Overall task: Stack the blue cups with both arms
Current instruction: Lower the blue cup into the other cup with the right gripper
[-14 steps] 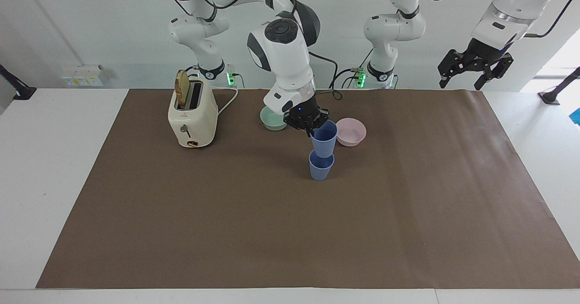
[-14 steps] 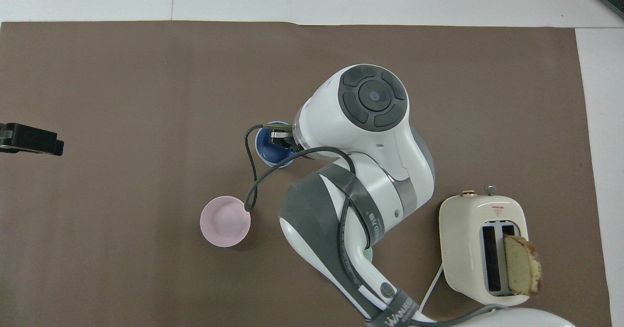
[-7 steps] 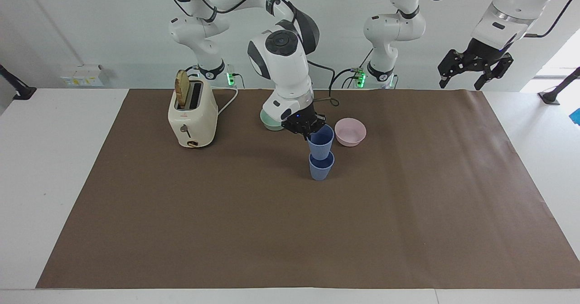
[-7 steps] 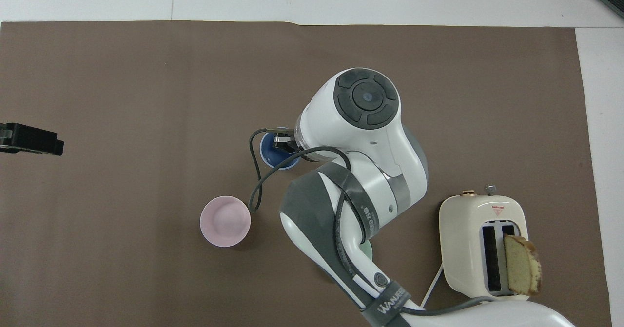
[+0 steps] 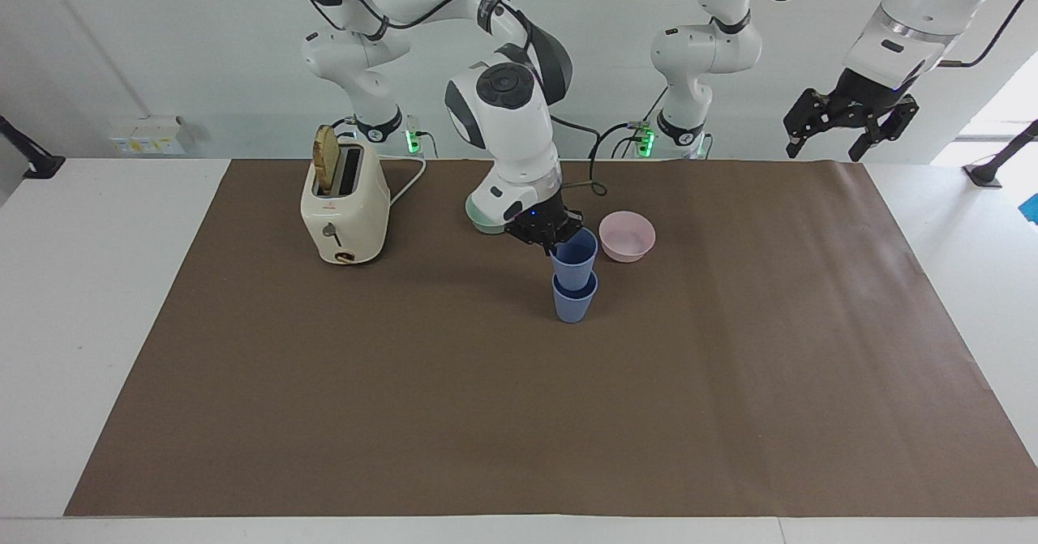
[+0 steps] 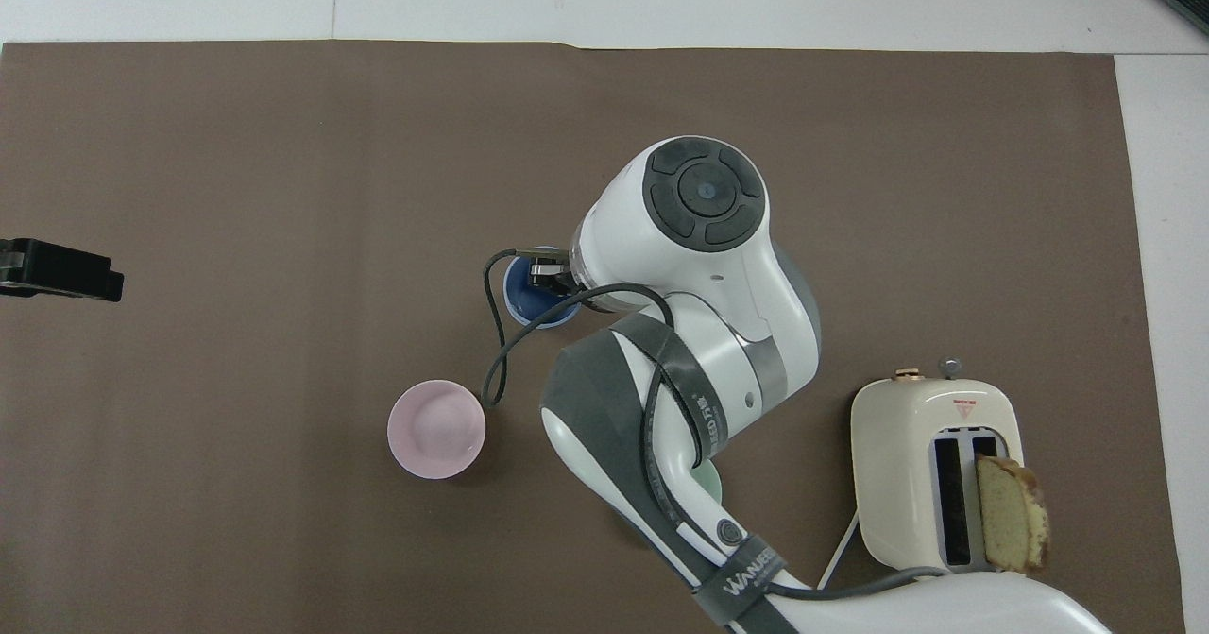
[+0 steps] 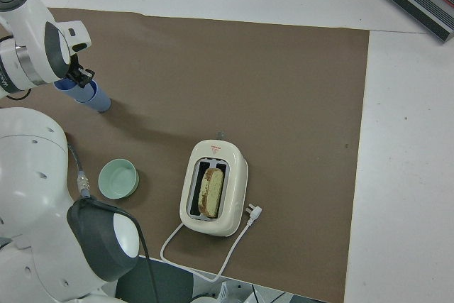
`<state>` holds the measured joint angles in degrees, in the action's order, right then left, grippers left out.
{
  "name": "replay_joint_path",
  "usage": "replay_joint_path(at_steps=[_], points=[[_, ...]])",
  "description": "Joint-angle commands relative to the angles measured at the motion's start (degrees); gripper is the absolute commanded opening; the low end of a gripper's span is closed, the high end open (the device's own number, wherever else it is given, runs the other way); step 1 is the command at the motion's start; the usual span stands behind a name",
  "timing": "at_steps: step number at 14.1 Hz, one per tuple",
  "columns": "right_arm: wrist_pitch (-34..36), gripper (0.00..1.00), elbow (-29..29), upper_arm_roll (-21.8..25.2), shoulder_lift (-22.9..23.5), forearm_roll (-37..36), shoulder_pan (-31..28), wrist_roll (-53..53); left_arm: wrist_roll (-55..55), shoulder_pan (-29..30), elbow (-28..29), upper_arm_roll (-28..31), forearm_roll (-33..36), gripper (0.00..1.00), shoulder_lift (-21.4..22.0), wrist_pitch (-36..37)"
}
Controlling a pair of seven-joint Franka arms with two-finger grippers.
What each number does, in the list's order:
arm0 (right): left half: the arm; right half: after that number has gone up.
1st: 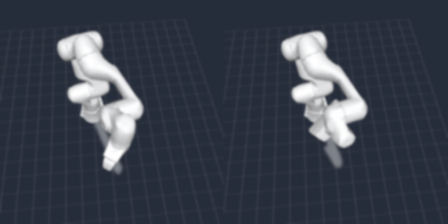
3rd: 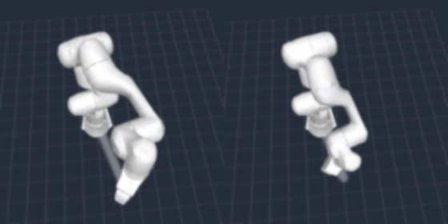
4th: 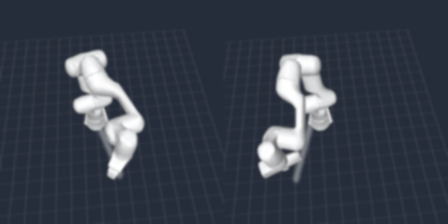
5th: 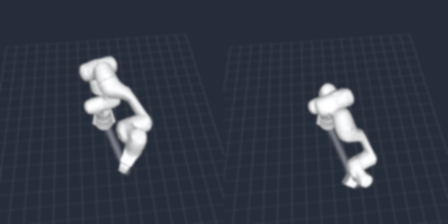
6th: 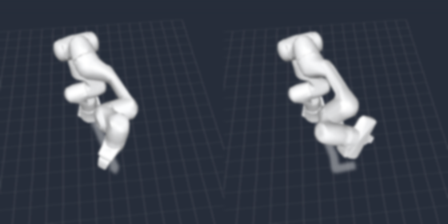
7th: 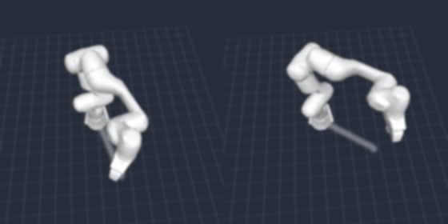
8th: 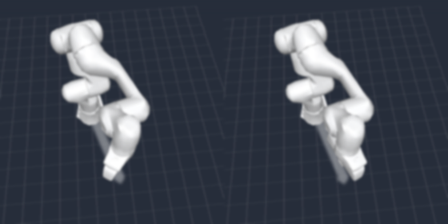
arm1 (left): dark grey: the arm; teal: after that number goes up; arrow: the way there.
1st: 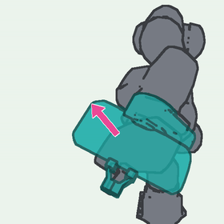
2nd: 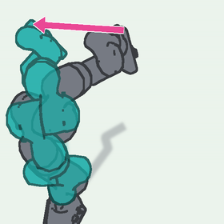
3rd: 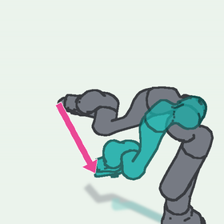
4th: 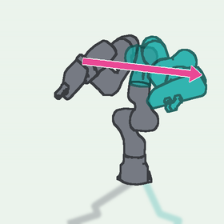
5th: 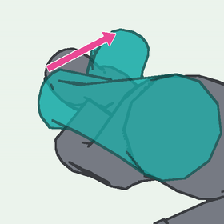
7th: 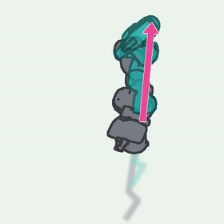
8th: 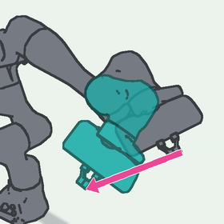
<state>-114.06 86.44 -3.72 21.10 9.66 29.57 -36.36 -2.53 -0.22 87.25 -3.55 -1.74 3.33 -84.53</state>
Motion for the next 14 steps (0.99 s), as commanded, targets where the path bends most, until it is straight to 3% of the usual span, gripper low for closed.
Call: replay_joint_path(at_steps=[1, 13, 14], points=[[-2.0, 0.0, 0.7, -0.3, 0.0, 0.0, -0.7, 1.8, -0.5, 0.4, 0.4, -0.2, -0.2, 1.0, 0.7, -0.4], [-6.0, 0.0, 0.8, -0.3, 3.4, -0.7, -1.4, 3.7, -0.5, 0.4, 0.4, -0.2, -0.2, 1.0, 0.7, -0.4], [-6.0, 0.47, 0.8, -0.3, 3.5, -0.6, -1.4, 3.7, -0.5, 0.4, 0.4, -0.2, -0.2, 1.0, 0.7, -0.4]])
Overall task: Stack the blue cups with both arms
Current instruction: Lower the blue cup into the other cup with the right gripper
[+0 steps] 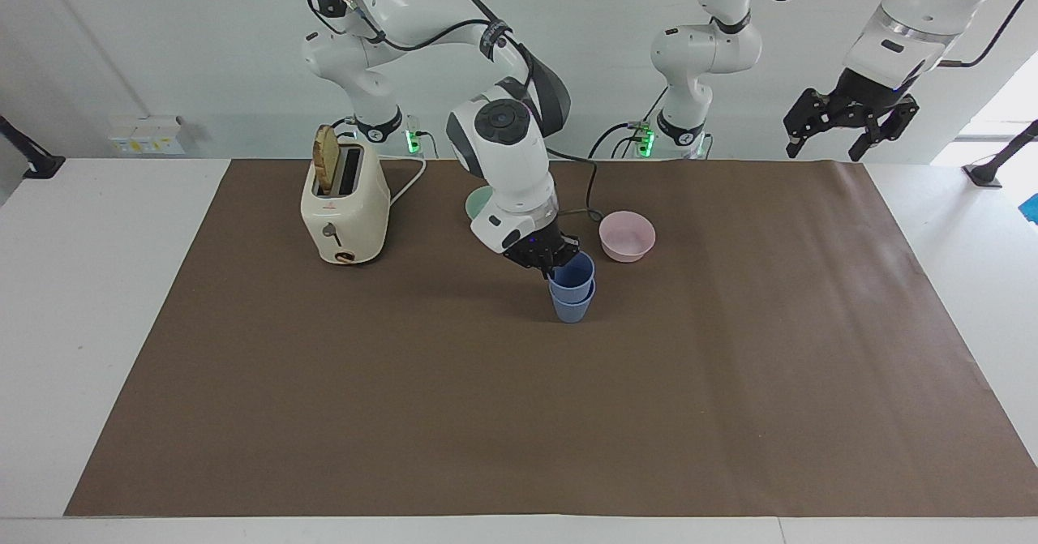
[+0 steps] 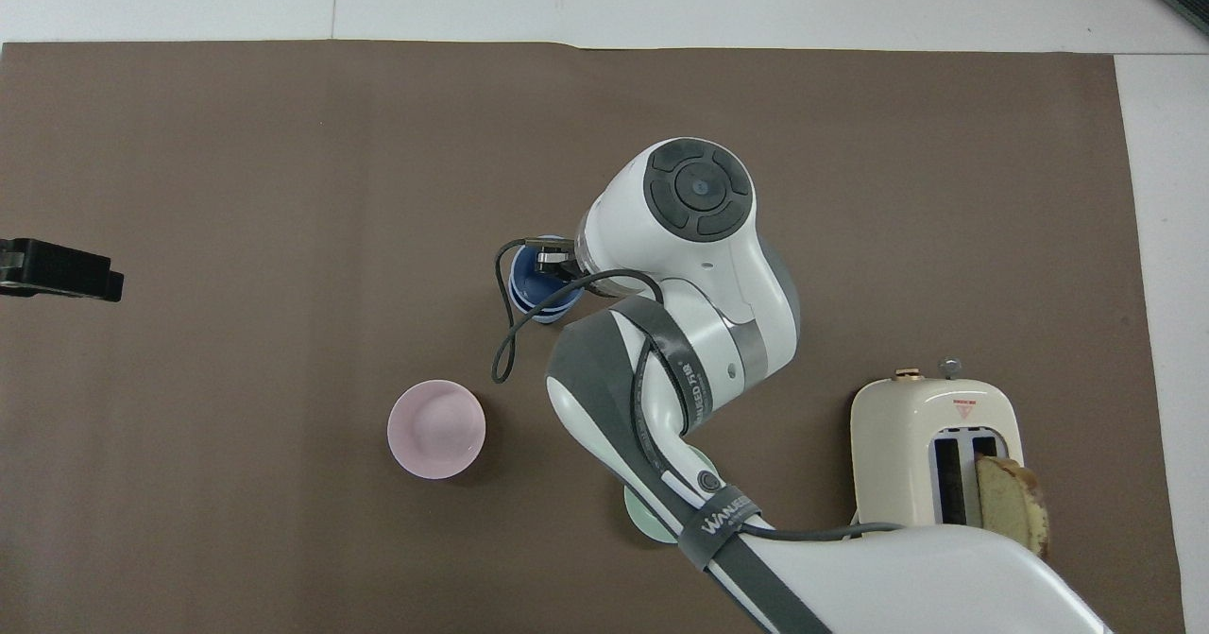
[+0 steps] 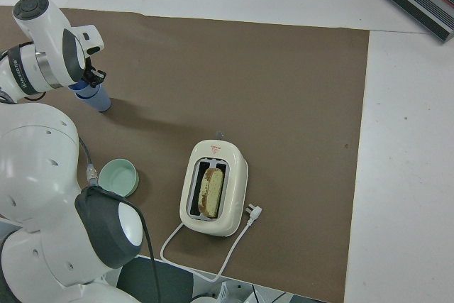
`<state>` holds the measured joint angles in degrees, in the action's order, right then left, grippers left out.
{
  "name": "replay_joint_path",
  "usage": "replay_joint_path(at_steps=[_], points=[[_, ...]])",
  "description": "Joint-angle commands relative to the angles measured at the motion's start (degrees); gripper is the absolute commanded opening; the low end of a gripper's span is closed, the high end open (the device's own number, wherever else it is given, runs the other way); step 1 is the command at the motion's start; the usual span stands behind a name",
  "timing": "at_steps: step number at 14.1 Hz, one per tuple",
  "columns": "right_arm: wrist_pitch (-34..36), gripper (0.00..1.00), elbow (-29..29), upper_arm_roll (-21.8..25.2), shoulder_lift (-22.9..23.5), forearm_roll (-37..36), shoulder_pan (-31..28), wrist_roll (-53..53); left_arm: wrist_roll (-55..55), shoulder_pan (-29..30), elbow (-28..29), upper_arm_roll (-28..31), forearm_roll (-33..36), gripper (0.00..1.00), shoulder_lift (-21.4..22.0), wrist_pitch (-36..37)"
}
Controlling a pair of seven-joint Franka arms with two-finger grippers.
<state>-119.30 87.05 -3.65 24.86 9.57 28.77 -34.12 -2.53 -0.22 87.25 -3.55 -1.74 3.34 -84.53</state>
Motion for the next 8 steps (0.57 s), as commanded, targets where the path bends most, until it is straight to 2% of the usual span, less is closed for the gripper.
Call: replay_joint_path(at_steps=[1, 2, 8], points=[[-0.6, 0.86, 0.3, -0.4, -0.3, -0.5, -0.6, 1.4, -0.5, 0.4, 0.4, -0.2, -0.2, 1.0, 0.7, -0.4], [-0.7, 1.0, 0.5, -0.4, -0.3, -0.7, -0.5, 1.3, -0.5, 0.4, 0.4, -0.2, -0.2, 1.0, 0.7, -0.4], [-0.4, 1.0, 0.6, -0.3, -0.3, -0.8, -0.1, 1.3, -0.5, 0.4, 0.4, -0.2, -0.2, 1.0, 0.7, -0.4]])
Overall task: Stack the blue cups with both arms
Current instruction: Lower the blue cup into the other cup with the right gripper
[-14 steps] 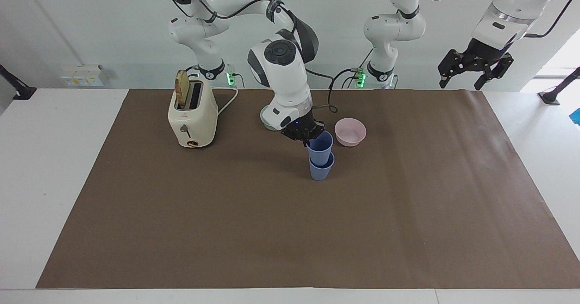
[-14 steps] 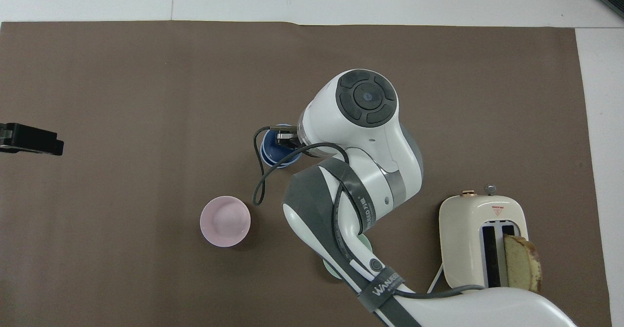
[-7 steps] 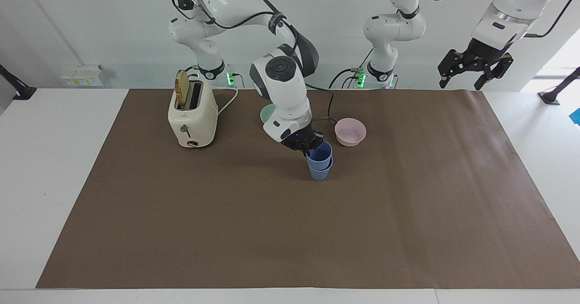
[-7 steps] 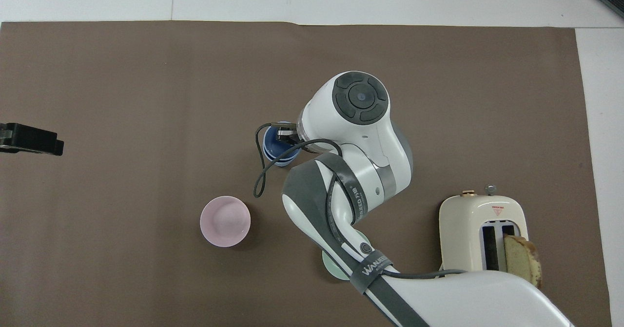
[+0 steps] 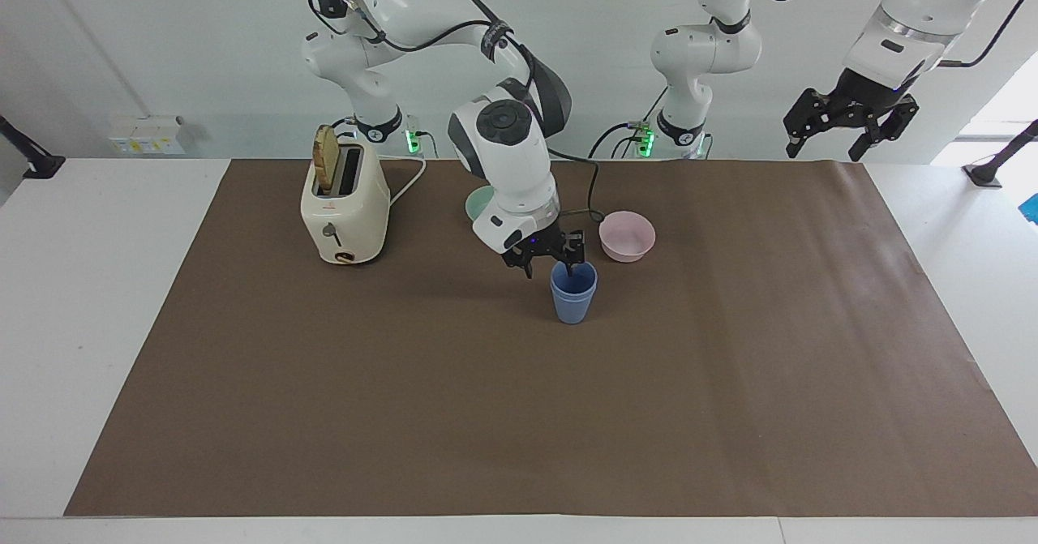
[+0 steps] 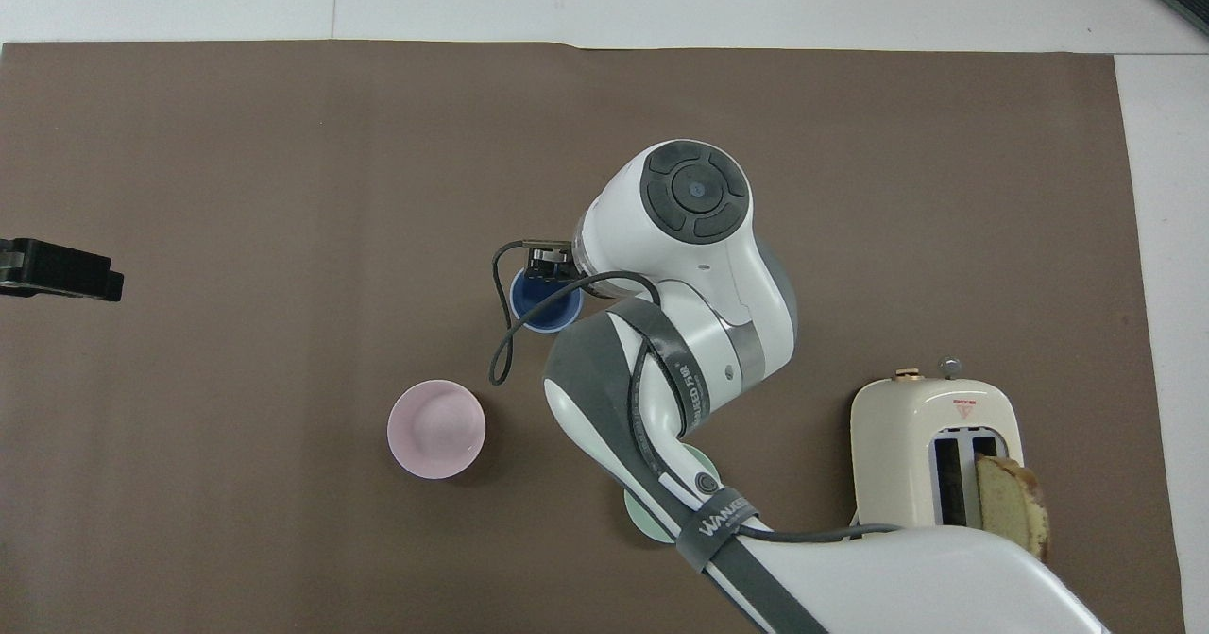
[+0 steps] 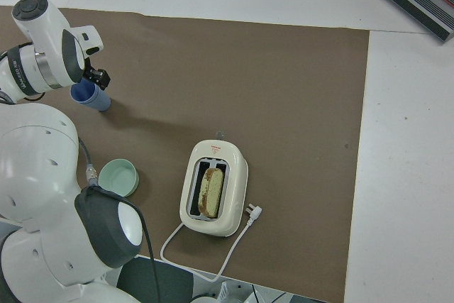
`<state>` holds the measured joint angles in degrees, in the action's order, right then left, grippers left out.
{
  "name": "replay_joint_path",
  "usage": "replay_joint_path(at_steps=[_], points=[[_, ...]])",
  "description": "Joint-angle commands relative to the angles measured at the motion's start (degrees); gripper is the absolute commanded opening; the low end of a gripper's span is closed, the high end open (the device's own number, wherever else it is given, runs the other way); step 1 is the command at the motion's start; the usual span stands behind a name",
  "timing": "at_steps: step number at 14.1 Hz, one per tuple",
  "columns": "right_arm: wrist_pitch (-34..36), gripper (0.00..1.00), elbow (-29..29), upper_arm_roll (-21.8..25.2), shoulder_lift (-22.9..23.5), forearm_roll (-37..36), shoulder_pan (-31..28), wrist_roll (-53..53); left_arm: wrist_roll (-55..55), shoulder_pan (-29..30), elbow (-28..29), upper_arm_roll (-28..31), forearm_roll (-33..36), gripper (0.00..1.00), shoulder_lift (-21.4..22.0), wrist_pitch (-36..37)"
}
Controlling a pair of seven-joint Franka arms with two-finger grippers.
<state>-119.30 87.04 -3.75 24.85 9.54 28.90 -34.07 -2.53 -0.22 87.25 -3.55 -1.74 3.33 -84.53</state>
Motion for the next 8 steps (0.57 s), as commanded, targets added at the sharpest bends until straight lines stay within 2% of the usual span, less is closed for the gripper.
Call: replay_joint_path(at_steps=[1, 5, 8], points=[[-0.2, 1.0, 0.6, -0.2, -0.2, -0.8, -0.2, 1.3, -0.5, 0.4, 0.4, -0.2, -0.2, 1.0, 0.7, -0.4], [2.7, 1.0, 0.3, 0.1, -0.7, -3.1, -1.5, 1.9, -0.5, 0.4, 0.4, -0.2, -0.2, 1.0, 0.7, -0.4], [7.5, 1.0, 0.1, 0.2, -2.4, -3.6, -6.5, 9.8, -0.5, 0.4, 0.4, -0.2, -0.2, 1.0, 0.7, -0.4]])
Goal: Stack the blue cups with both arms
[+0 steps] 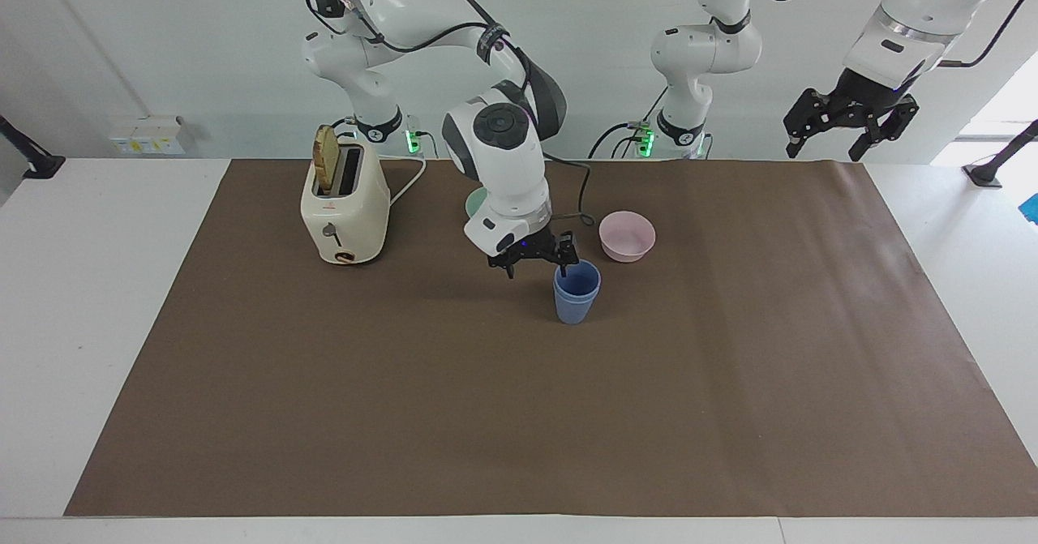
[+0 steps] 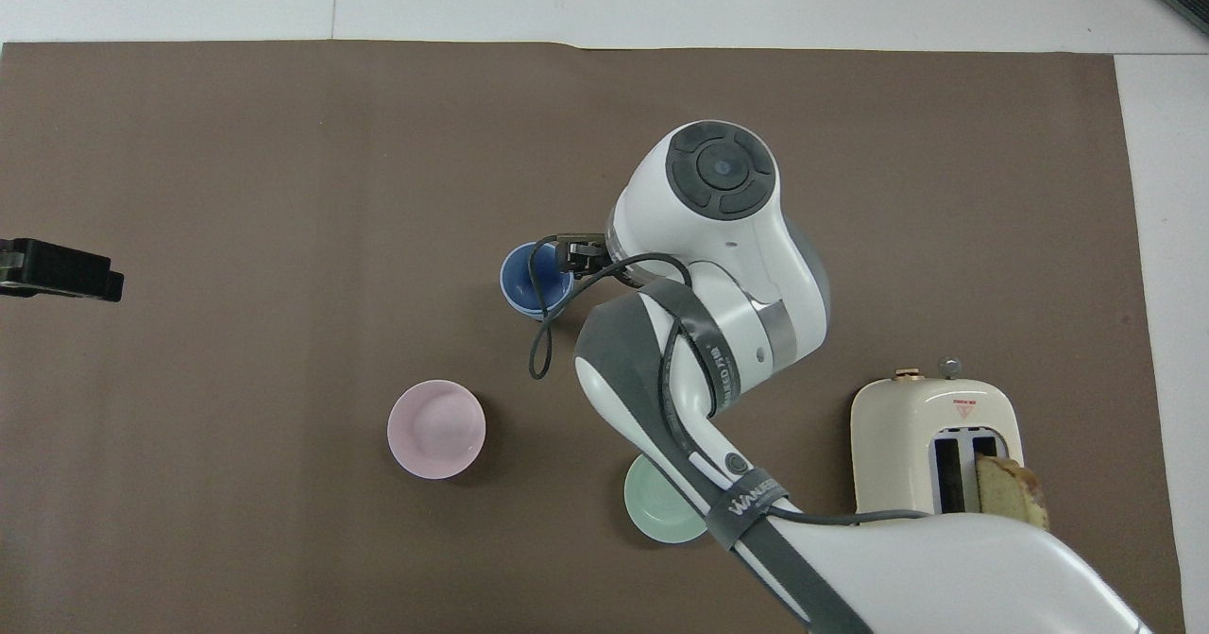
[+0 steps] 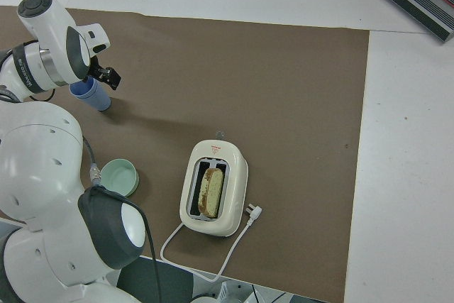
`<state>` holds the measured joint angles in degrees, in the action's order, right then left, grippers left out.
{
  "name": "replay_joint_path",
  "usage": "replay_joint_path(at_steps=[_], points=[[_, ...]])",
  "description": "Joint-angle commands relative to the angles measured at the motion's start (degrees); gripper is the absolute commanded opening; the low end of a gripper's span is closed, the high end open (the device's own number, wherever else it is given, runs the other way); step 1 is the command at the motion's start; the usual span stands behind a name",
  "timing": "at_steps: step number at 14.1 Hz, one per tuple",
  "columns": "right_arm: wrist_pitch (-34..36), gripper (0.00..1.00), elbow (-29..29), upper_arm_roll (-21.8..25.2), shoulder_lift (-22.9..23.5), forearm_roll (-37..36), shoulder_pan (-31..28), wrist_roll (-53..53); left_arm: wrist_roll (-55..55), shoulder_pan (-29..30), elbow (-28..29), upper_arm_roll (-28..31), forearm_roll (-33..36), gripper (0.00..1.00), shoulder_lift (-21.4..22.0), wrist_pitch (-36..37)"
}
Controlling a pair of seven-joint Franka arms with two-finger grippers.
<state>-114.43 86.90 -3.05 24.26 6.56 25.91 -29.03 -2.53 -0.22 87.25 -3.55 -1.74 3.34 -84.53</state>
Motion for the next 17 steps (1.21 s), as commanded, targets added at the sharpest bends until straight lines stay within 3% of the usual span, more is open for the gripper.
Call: replay_joint_path(at_steps=[1, 11, 17], points=[[3.9, 1.0, 0.2, -0.5, -2.4, -0.8, -5.2, 6.6, -0.5, 0.4, 0.4, -0.2, -0.2, 1.0, 0.7, -0.4], [14.7, 1.0, 0.1, -0.3, -11.5, -4.7, -20.3, 16.5, -0.5, 0.4, 0.4, -0.2, -0.2, 1.0, 0.7, -0.4], [20.3, 1.0, -0.1, -0.3, -18.0, -5.9, -25.1, 18.6, -0.5, 0.4, 0.4, -0.2, -0.2, 1.0, 0.7, -0.4]])
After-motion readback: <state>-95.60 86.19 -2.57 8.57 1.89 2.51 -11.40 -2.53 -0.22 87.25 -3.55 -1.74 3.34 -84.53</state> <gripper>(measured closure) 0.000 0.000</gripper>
